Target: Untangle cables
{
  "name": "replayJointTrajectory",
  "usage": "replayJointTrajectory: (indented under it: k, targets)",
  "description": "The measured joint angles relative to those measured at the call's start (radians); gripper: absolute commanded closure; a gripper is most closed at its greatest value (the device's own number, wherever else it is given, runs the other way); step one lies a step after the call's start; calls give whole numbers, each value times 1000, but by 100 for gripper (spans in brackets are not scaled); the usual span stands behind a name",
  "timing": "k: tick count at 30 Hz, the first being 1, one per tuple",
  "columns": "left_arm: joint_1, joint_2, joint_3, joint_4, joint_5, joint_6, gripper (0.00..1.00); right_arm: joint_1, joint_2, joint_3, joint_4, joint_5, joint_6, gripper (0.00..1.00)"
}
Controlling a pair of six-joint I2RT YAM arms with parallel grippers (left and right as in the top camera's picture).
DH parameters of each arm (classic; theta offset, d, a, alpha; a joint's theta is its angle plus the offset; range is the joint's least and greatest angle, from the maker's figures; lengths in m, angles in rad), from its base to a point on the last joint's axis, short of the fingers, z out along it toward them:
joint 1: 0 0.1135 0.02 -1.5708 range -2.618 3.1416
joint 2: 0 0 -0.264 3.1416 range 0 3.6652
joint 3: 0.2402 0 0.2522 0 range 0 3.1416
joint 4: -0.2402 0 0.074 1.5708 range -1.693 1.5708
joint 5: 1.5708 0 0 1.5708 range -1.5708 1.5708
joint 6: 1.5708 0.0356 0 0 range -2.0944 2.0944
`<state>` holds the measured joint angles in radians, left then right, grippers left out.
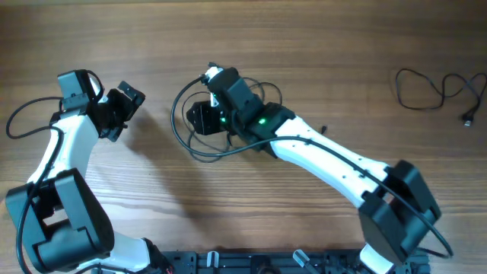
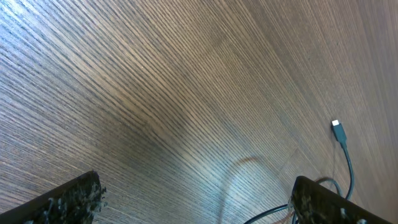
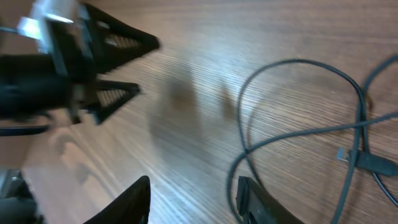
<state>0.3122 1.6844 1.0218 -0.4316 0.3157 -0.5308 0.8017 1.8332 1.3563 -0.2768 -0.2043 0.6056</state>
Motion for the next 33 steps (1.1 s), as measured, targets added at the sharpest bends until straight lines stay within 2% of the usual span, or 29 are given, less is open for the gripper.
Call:
replayJointTrajectory:
  k: [9, 13, 33]
  targets:
    - [0, 0, 0, 0, 0, -3, 0, 0, 100, 0, -54, 54, 0, 55]
    - [0, 0, 0, 0, 0, -3, 0, 0, 127, 0, -80, 108, 1, 59]
    - [0, 0, 0, 0, 0, -3, 0, 0, 245, 0, -85, 195, 0, 58]
